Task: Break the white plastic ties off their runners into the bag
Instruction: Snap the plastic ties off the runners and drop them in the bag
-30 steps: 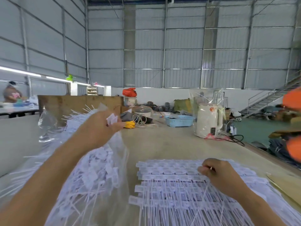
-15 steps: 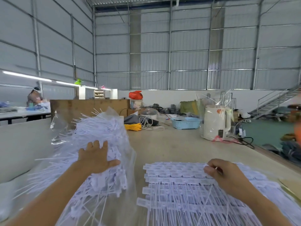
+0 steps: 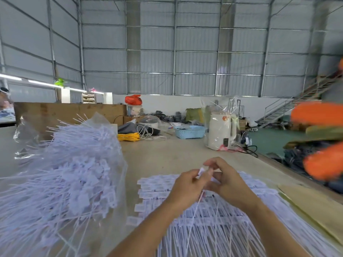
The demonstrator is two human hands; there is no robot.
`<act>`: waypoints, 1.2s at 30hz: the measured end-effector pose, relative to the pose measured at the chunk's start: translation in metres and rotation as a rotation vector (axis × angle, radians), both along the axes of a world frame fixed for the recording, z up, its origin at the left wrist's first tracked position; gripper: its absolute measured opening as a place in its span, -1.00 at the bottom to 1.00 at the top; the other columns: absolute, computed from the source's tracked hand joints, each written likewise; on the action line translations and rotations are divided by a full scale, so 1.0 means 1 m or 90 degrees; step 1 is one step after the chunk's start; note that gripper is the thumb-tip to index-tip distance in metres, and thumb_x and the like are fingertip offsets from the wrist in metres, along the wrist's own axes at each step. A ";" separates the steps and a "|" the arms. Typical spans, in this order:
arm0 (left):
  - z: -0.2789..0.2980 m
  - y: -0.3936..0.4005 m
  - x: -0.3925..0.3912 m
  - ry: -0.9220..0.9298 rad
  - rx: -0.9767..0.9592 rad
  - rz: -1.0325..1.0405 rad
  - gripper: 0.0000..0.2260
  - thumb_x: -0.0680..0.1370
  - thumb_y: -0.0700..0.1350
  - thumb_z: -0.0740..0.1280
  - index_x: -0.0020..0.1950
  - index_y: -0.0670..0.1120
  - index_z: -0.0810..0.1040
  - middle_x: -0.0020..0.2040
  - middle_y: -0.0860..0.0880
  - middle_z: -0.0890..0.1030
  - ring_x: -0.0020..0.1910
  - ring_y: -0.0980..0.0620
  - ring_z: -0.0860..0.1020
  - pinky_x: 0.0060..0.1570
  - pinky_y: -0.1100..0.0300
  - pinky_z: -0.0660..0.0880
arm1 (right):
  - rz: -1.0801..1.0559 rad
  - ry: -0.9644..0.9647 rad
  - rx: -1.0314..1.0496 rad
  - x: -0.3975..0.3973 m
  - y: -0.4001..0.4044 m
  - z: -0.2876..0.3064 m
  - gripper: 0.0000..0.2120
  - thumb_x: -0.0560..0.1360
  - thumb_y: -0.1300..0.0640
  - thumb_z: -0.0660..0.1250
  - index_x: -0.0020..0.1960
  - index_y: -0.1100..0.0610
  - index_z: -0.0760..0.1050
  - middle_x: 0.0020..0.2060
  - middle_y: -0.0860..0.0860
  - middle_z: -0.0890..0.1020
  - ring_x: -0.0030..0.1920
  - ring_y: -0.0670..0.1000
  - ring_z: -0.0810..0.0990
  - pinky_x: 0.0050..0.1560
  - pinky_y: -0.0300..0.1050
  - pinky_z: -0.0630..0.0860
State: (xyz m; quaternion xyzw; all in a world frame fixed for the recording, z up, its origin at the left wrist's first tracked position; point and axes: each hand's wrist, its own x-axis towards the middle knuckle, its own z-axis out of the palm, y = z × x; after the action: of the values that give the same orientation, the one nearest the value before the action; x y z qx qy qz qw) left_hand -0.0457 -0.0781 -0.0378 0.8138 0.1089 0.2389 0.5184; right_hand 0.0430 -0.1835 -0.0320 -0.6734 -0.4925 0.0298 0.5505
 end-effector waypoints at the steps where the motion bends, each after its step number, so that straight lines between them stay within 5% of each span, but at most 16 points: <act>1: -0.006 -0.001 0.005 -0.027 -0.072 0.004 -0.72 0.59 0.05 0.26 -0.11 -0.13 0.60 -0.25 -0.10 0.62 -0.32 0.01 0.63 -0.32 0.24 0.55 | -0.009 -0.005 -0.003 0.001 0.001 -0.001 -0.59 0.35 0.37 0.47 0.05 0.07 0.40 -0.07 0.09 0.44 -0.28 -0.02 0.53 -0.23 -0.23 0.51; 4: -0.014 -0.001 0.008 -0.110 -0.216 0.072 -0.72 0.61 -0.10 0.26 -0.14 -0.27 0.62 -0.39 -0.12 0.62 -0.48 0.02 0.60 -0.47 0.26 0.52 | -0.099 -0.076 -0.089 0.009 0.000 -0.004 -0.59 0.33 0.15 0.53 0.06 -0.03 0.40 -0.04 -0.04 0.45 -0.29 -0.12 0.41 -0.24 -0.35 0.37; 7: -0.008 0.008 0.003 -0.156 -0.372 0.103 -0.75 0.59 -0.12 0.28 -0.16 -0.27 0.58 -0.42 -0.10 0.63 -0.59 0.07 0.53 -0.58 0.32 0.43 | -0.134 -0.224 -0.201 0.017 -0.006 -0.001 -0.85 0.44 -0.01 0.41 -0.16 -0.04 0.44 -0.22 -0.09 0.48 -0.26 -0.12 0.42 -0.25 -0.30 0.30; 9: 0.001 0.022 -0.005 -0.159 -0.556 -0.012 -0.69 0.57 -0.05 0.27 -0.08 -0.32 0.58 -0.33 -0.18 0.65 -0.60 0.09 0.51 -0.65 0.36 0.40 | -0.073 -0.149 -0.163 0.021 -0.010 0.001 -0.75 0.48 0.04 0.38 -0.33 0.09 0.44 -0.44 -0.09 0.38 -0.43 -0.09 0.34 -0.38 -0.28 0.25; 12: 0.003 0.039 -0.018 -0.176 -0.757 -0.201 -0.47 0.47 0.11 0.26 0.14 -0.35 0.53 -0.15 -0.33 0.64 -0.52 -0.01 0.59 -0.58 0.28 0.52 | -0.006 0.128 -0.027 0.022 -0.019 0.008 -0.75 0.44 0.06 0.38 -0.33 0.20 0.55 -0.49 -0.02 0.31 -0.51 -0.05 0.19 -0.49 -0.24 0.14; 15: -0.010 0.046 -0.018 -0.083 -0.627 -0.161 -0.32 0.49 0.31 0.12 0.12 -0.31 0.56 -0.15 -0.30 0.66 -0.44 -0.07 0.63 -0.49 0.20 0.57 | 0.039 0.193 -0.096 0.020 -0.019 0.003 -0.78 0.47 0.09 0.35 -0.24 0.21 0.62 -0.47 -0.01 0.43 -0.52 -0.05 0.20 -0.52 -0.25 0.13; 18: -0.020 0.041 -0.011 0.042 -0.486 -0.100 -0.24 0.45 0.42 0.07 -0.09 -0.27 0.64 -0.26 -0.23 0.65 -0.45 -0.05 0.60 -0.45 0.19 0.54 | 0.004 0.039 -0.194 0.013 -0.008 -0.006 -0.77 0.51 0.17 0.35 -0.31 0.20 0.53 -0.56 -0.13 0.40 -0.55 -0.13 0.30 -0.48 -0.31 0.24; 23: -0.029 0.027 -0.005 0.000 -0.270 0.014 -0.69 0.59 -0.01 0.28 -0.22 -0.21 0.53 -0.50 -0.04 0.55 -0.59 0.08 0.47 -0.58 0.30 0.38 | -0.006 -0.086 -0.266 0.010 0.003 -0.014 -0.85 0.52 0.29 0.28 -0.23 0.25 0.51 -0.40 0.00 0.48 -0.40 -0.05 0.44 -0.26 -0.13 0.41; 26: -0.027 0.025 -0.006 -0.062 -0.257 0.043 -0.69 0.61 -0.02 0.25 -0.23 -0.20 0.47 -0.54 -0.02 0.49 -0.63 0.09 0.40 -0.60 0.32 0.31 | 0.018 -0.057 -0.264 0.008 0.003 -0.015 -0.86 0.53 0.30 0.24 -0.18 0.23 0.52 -0.37 0.04 0.53 -0.38 0.00 0.44 -0.29 -0.11 0.40; 31: -0.023 0.022 -0.006 -0.112 -0.181 0.049 -0.70 0.62 -0.09 0.22 -0.30 -0.14 0.41 -0.54 -0.05 0.41 -0.68 0.11 0.27 -0.63 0.34 0.17 | 0.036 -0.059 -0.256 -0.002 0.008 -0.013 -0.75 0.57 0.01 0.24 -0.06 0.17 0.56 -0.42 -0.07 0.55 -0.42 -0.08 0.47 -0.35 -0.21 0.44; 36: -0.021 0.026 -0.005 -0.124 -0.198 0.139 -0.49 0.58 0.19 0.17 -0.46 -0.11 0.42 -0.61 -0.04 0.39 -0.69 0.11 0.29 -0.65 0.37 0.18 | 0.030 -0.131 -0.184 -0.010 0.017 -0.014 -0.74 0.57 0.03 0.24 -0.05 0.21 0.58 -0.33 0.07 0.55 -0.38 -0.07 0.44 -0.23 -0.12 0.39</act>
State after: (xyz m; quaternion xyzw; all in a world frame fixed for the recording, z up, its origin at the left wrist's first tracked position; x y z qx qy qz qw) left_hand -0.0511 -0.0521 -0.0585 0.6806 0.1811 0.3514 0.6168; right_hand 0.0331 -0.1665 -0.0465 -0.7334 -0.5522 0.0441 0.3940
